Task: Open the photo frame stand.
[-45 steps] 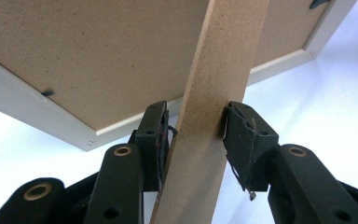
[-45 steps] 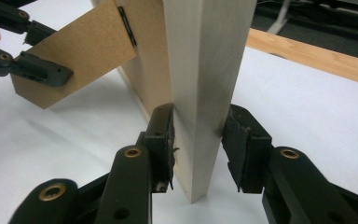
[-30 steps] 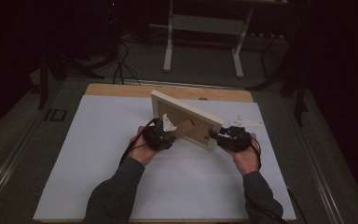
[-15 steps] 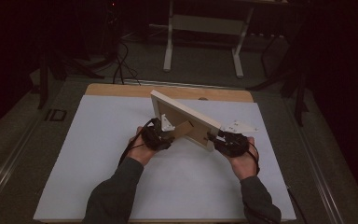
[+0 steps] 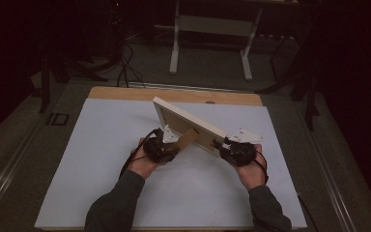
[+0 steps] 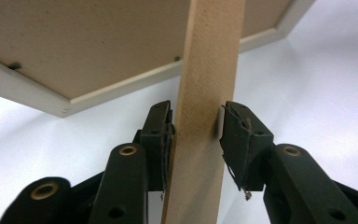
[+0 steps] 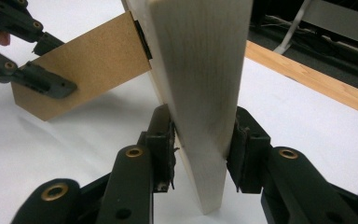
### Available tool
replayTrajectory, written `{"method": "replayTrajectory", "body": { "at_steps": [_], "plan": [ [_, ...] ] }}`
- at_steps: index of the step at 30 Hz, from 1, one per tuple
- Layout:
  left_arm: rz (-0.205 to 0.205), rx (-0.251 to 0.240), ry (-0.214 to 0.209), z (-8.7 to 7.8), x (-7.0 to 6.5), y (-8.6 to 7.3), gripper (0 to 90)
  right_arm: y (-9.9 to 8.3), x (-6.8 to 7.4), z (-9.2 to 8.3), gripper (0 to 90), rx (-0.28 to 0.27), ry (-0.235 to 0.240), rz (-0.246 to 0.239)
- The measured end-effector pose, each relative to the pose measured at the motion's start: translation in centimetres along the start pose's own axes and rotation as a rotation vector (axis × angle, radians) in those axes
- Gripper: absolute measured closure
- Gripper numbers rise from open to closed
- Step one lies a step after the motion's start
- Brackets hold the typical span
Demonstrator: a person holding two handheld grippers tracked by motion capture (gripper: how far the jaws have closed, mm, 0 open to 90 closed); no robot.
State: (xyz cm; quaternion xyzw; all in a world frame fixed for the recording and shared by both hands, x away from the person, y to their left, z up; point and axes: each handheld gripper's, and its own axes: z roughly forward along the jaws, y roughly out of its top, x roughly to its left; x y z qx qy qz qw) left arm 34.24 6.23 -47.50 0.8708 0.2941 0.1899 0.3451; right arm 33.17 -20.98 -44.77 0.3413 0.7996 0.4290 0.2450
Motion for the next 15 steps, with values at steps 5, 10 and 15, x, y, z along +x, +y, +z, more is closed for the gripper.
{"method": "replayTrajectory", "body": {
  "at_steps": [5,10,15],
  "plan": [
    [-0.003,-0.010,-0.029,-0.4,-0.2,-0.5,61.5,-0.1,0.3,-0.1,64.5,0.003,0.007,-0.012],
    [-0.019,-0.037,-0.052,-1.0,-0.5,-1.2,60.1,-0.2,0.5,-0.1,64.3,0.005,0.009,-0.026],
    [-0.022,-0.037,-0.043,-1.4,-0.6,-1.7,59.7,-0.2,0.7,-0.2,64.1,0.004,0.014,-0.032]
  ]
}}
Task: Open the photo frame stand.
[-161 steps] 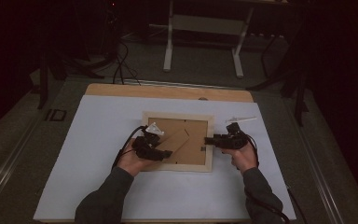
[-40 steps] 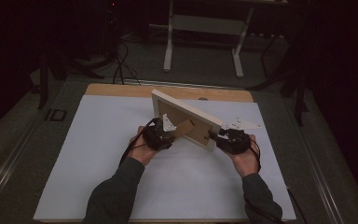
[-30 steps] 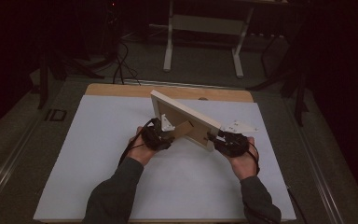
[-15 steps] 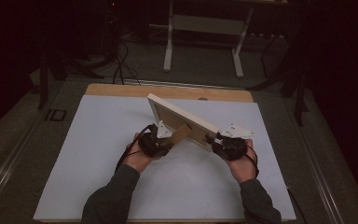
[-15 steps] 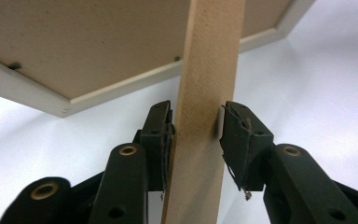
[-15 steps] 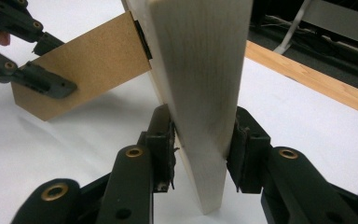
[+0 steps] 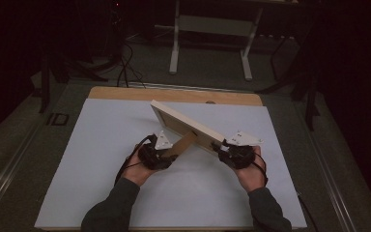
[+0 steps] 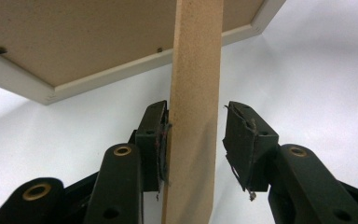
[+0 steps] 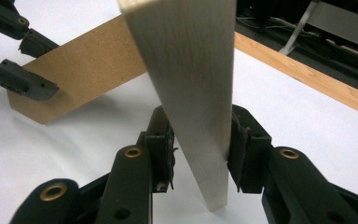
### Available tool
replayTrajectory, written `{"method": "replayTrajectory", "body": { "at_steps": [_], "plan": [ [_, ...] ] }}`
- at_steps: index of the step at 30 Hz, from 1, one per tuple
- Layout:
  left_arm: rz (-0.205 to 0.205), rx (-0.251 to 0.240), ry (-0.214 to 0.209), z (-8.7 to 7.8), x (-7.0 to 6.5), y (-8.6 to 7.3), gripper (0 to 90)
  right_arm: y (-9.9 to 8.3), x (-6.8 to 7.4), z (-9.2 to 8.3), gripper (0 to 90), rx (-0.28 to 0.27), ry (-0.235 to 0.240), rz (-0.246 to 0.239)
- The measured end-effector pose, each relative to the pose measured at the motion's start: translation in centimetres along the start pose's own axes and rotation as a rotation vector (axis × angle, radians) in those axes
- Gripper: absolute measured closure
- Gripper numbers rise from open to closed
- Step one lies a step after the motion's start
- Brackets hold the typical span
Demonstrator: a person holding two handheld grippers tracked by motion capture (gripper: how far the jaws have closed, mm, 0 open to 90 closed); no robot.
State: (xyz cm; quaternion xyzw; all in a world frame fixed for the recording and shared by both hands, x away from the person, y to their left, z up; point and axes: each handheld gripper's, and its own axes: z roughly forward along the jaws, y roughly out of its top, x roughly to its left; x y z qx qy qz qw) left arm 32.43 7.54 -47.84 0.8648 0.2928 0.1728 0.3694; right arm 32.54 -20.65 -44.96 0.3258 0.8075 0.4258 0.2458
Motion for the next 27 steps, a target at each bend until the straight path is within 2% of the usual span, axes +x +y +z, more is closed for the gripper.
{"method": "replayTrajectory", "body": {
  "at_steps": [10,19,23,24,27],
  "plan": [
    [0.001,0.007,0.006,-0.2,-0.2,-0.8,58.5,-0.2,0.5,-0.1,63.5,0.002,0.008,-0.021],
    [-0.009,-0.004,0.017,-0.5,-0.3,-1.2,56.4,-0.3,0.5,-0.1,63.2,-0.006,0.011,-0.014],
    [-0.010,-0.009,0.041,-0.6,-0.4,-1.3,55.9,-0.3,0.5,-0.1,63.0,-0.005,0.012,-0.010],
    [-0.021,-0.015,0.051,-0.8,-0.3,-1.4,55.9,-0.3,0.5,-0.1,63.0,-0.005,0.012,-0.010],
    [-0.032,-0.018,0.050,-0.9,-0.2,-1.6,55.5,-0.3,0.5,-0.1,62.6,-0.005,0.015,-0.004]
  ]
}}
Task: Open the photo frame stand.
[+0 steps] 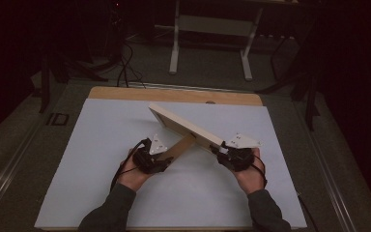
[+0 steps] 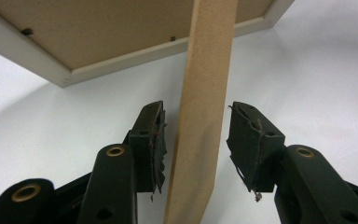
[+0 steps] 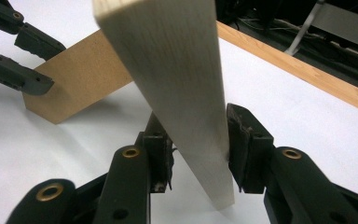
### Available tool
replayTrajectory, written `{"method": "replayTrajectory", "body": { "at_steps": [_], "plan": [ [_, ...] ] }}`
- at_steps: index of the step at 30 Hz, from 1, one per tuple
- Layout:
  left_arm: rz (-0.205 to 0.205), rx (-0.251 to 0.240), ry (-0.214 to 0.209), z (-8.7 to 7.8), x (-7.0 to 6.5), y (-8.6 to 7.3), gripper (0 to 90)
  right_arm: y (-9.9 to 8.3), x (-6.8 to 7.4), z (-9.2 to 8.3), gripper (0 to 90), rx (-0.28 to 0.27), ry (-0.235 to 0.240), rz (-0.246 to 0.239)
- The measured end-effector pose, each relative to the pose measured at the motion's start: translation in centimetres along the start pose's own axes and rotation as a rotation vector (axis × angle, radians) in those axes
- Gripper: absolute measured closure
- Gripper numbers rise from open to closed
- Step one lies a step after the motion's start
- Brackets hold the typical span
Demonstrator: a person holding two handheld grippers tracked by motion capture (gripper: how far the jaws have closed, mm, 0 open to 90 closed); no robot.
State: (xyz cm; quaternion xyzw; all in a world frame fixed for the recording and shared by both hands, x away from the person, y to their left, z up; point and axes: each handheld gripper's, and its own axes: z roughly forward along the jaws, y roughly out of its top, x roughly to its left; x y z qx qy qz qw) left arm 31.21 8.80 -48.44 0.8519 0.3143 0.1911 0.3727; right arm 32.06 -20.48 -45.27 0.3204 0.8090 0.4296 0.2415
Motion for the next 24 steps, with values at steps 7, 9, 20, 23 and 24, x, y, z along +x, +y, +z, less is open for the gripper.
{"method": "replayTrajectory", "body": {
  "at_steps": [7,9,20,23,24],
  "plan": [
    [-0.005,-0.012,0.003,-0.3,-0.1,-0.2,54.8,-0.1,-0.1,0.0,62.0,-0.003,0.013,0.016],
    [-0.007,-0.016,0.006,-0.5,0.0,-0.2,54.8,-0.1,-0.2,0.0,61.9,-0.002,0.016,0.017],
    [-0.058,-0.035,-0.025,-1.2,0.7,-0.2,56.2,-0.1,-0.4,0.0,59.9,-0.001,0.038,0.034],
    [-0.068,-0.043,-0.027,-1.4,1.0,-0.2,56.9,-0.1,-0.4,0.0,59.3,0.002,0.041,0.034],
    [-0.079,-0.045,-0.026,-1.6,1.2,-0.1,57.0,-0.1,-0.4,0.0,59.0,0.003,0.042,0.033]
  ]
}}
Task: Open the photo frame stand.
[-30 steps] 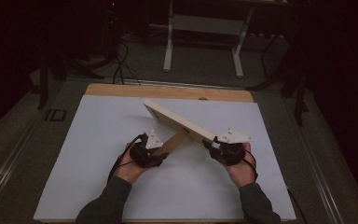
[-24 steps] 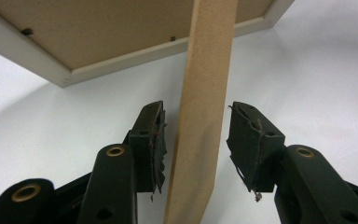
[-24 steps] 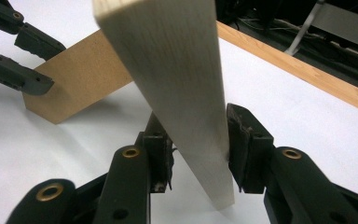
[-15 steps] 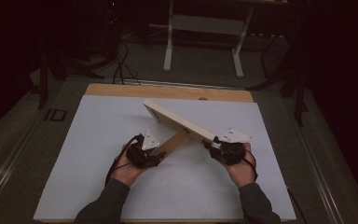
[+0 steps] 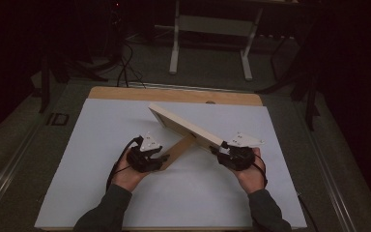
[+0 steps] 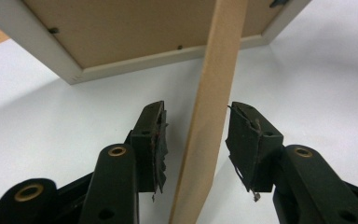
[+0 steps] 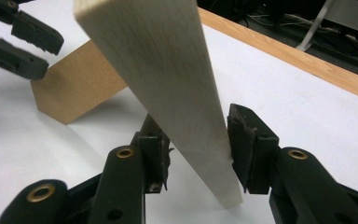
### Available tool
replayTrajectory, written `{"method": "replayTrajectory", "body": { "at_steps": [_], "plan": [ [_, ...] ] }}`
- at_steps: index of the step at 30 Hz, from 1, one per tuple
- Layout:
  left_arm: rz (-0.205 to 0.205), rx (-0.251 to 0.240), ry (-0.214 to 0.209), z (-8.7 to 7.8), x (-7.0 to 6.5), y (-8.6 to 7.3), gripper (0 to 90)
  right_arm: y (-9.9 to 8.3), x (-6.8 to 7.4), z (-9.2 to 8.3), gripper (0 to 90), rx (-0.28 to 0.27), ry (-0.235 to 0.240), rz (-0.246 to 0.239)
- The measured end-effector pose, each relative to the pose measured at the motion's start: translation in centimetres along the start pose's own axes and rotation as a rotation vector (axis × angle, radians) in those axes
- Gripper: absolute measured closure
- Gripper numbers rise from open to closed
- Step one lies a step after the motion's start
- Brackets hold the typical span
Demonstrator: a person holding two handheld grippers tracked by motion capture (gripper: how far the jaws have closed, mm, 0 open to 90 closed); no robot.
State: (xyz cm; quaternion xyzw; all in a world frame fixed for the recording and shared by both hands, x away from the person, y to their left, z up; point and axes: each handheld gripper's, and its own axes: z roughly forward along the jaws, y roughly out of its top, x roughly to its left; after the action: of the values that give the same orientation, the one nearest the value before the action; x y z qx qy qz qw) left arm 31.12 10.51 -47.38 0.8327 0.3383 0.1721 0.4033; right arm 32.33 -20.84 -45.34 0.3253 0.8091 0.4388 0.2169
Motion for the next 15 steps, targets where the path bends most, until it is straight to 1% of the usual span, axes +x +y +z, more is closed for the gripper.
{"method": "replayTrajectory", "body": {
  "at_steps": [2,3,8,9,13,15],
  "plan": [
    [0.000,0.000,0.000,0.0,0.0,0.0,57.2,0.0,0.0,0.0,59.0,0.000,0.001,0.001],
    [-0.009,-0.008,0.003,-0.4,0.1,0.1,57.2,0.0,0.0,0.0,58.7,0.000,0.001,0.001],
    [-0.016,-0.029,0.003,-0.9,0.2,0.4,58.2,-0.2,-0.1,0.1,56.6,0.004,0.008,0.007],
    [-0.018,-0.038,-0.003,-1.1,0.3,0.6,58.2,-0.2,-0.1,0.1,56.1,0.004,0.009,0.007],
    [-0.033,-0.065,-0.008,-1.5,0.4,0.8,58.2,-0.2,-0.2,0.1,53.8,0.017,0.024,0.006],
    [-0.032,-0.074,-0.009,-1.6,0.3,1.0,58.1,-0.2,-0.3,0.1,53.6,0.019,0.031,0.012]
  ]
}}
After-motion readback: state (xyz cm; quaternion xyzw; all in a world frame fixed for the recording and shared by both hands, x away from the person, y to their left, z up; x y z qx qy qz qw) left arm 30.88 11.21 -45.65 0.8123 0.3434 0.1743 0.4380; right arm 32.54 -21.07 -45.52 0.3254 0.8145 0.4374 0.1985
